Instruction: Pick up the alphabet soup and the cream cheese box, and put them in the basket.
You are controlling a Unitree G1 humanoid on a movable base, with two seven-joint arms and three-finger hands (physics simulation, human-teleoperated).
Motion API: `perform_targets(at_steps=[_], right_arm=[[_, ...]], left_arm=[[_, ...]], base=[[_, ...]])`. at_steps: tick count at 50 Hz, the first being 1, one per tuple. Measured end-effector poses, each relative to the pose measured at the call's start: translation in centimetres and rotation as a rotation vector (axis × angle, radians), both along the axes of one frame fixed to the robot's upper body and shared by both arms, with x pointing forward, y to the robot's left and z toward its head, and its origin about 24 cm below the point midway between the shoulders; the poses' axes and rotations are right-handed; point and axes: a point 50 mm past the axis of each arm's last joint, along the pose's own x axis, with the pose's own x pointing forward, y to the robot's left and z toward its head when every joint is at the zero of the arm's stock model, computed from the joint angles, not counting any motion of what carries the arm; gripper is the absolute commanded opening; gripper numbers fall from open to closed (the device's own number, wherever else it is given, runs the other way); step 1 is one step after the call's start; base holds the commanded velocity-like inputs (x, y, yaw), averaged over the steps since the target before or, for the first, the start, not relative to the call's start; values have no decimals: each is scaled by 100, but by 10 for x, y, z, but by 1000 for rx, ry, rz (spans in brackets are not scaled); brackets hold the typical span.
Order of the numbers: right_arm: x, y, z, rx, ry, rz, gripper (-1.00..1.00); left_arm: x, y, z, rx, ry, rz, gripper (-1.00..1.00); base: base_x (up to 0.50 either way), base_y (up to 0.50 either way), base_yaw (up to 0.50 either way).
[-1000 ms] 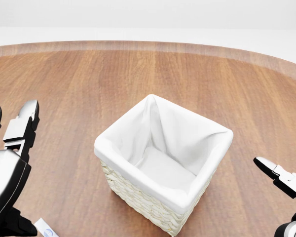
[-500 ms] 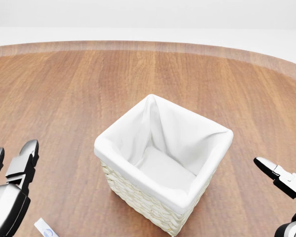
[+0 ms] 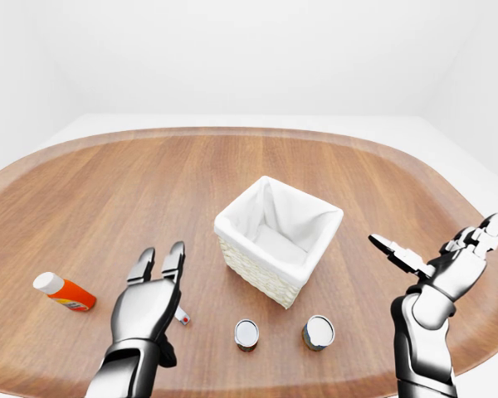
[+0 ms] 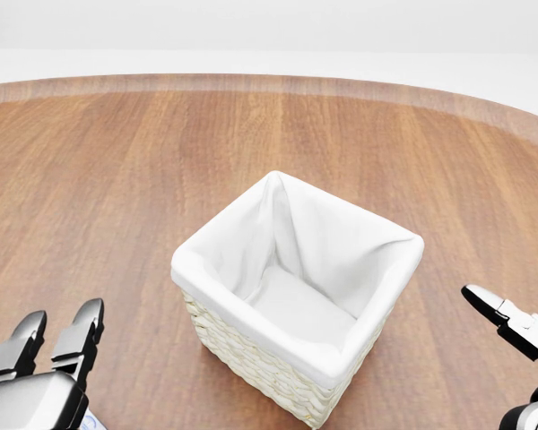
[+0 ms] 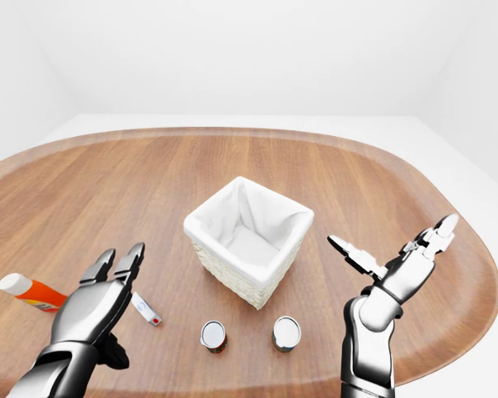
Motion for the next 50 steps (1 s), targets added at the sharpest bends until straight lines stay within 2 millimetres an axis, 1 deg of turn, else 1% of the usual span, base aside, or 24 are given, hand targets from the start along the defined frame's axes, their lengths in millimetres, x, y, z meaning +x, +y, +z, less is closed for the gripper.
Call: perform_targets(at_steps=[8,30,50], right_arm=[[0,0,0,0,0,0,100],[0,0,0,-1,0,0,100],[0,0,0,-2,0,0,100]], left_arm=[[1,-4,-4,0,0,-22,100],[0,-8,-32,28,46,-56,100],[-1,-9,-51,59,73,-75,100]], base=[[0,0,0],[0,0,0],[0,0,0]])
